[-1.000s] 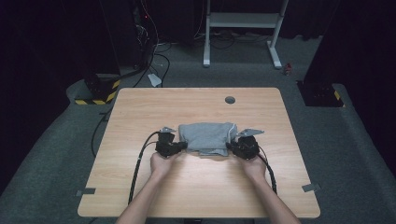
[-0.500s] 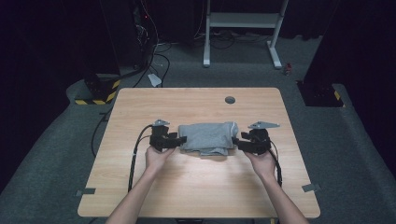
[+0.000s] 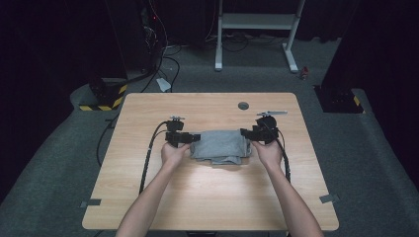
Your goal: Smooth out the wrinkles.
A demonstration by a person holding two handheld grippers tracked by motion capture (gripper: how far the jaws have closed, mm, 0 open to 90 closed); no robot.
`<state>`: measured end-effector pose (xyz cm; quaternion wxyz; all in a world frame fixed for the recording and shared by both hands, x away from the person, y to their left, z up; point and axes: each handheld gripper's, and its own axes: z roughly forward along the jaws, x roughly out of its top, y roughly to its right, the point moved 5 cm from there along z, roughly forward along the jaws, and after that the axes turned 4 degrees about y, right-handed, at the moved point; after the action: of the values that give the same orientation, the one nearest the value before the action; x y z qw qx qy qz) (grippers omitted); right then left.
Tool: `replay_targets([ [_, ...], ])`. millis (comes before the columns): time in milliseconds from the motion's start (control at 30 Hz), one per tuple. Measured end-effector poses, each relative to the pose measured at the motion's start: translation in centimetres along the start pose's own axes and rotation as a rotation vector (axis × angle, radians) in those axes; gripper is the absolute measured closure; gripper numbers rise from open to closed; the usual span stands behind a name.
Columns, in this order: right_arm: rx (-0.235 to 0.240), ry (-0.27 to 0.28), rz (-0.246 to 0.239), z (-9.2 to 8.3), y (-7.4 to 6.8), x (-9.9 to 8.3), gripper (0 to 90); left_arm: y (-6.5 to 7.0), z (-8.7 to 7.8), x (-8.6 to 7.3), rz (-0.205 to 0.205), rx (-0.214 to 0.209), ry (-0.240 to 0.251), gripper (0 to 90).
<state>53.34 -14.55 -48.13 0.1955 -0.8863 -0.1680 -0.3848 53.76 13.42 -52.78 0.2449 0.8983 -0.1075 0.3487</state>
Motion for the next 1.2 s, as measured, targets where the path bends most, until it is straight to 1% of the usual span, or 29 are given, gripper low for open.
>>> replay_targets([
  [67, 0.000, -0.021, 0.010, 0.5, 0.3, -0.3, 40.4, 0.0, 0.3, -0.1, -0.014, -0.011, -0.007, 42.2],
  [100, 0.006, -0.034, 0.025, 0.7, 0.4, -0.5, 44.2, 0.1, 0.4, -0.2, -0.013, -0.017, -0.010, 47.0],
  [133, 0.021, -0.040, 0.026, 0.9, 0.5, -0.7, 50.4, 0.2, 0.4, -0.2, -0.007, -0.013, -0.008, 53.0],
  [167, 0.035, -0.043, 0.027, 0.9, 0.4, -0.9, 57.0, 0.3, 0.3, -0.3, -0.007, -0.012, -0.003, 56.8],
  [200, 0.045, -0.041, 0.020, 0.9, 0.4, -1.0, 62.9, 0.3, 0.1, -0.3, -0.008, -0.020, 0.003, 62.3],
  [267, 0.060, -0.042, 0.002, 0.8, 0.2, -1.0, 73.7, 0.3, -0.3, -0.4, -0.025, -0.041, 0.007, 71.9],
  [333, 0.062, -0.040, -0.007, 0.5, -0.1, -0.9, 79.9, 0.3, -0.8, -0.5, -0.011, -0.042, 0.001, 79.8],
  [400, 0.062, -0.038, -0.016, 0.1, -0.3, -0.8, 82.3, 0.3, -1.2, -0.6, -0.005, -0.050, -0.004, 84.2],
  [433, 0.059, -0.040, -0.018, -0.1, -0.4, -0.8, 82.9, 0.4, -1.4, -0.6, 0.000, -0.054, -0.010, 84.9],
  [567, 0.050, -0.059, -0.024, -0.2, -1.1, -1.7, 83.8, 0.7, -2.4, -0.8, -0.009, -0.075, -0.001, 85.6],
  [700, 0.046, -0.065, -0.008, -0.2, -1.5, -2.1, 83.8, 0.9, -3.4, -1.5, -0.004, -0.077, 0.005, 85.6],
  [800, 0.044, -0.062, -0.019, -0.5, -1.7, -1.9, 84.3, 0.9, -4.1, -1.8, -0.007, -0.077, 0.022, 85.9],
  [900, 0.053, -0.049, -0.006, -0.8, -1.8, -1.7, 84.4, 1.1, -5.0, -2.0, -0.003, -0.098, 0.043, 86.1],
  [933, 0.054, -0.044, -0.012, -1.0, -1.9, -1.7, 84.4, 1.2, -5.3, -1.9, -0.004, -0.103, 0.055, 86.1],
  [1000, 0.059, -0.035, -0.022, -1.3, -2.2, -1.8, 84.4, 1.4, -5.8, -1.9, -0.036, -0.137, 0.078, 86.1],
  [1033, 0.063, -0.031, -0.027, -1.4, -2.3, -1.9, 84.4, 1.5, -6.1, -1.9, -0.039, -0.143, 0.084, 86.1],
  [1067, 0.065, -0.028, -0.027, -1.6, -2.4, -1.9, 84.4, 1.6, -6.3, -1.9, -0.039, -0.148, 0.086, 86.1],
  [1100, 0.067, -0.024, -0.019, -1.7, -2.4, -1.9, 84.4, 1.6, -6.4, -1.9, -0.030, -0.151, 0.085, 86.1],
  [1133, 0.068, -0.016, -0.025, -1.9, -2.3, -1.9, 84.4, 1.7, -6.6, -1.9, -0.036, -0.155, 0.085, 86.1],
  [1200, 0.065, -0.016, -0.014, -2.2, -2.3, -2.0, 84.4, 1.6, -6.8, -1.9, -0.038, -0.167, 0.087, 86.1],
])
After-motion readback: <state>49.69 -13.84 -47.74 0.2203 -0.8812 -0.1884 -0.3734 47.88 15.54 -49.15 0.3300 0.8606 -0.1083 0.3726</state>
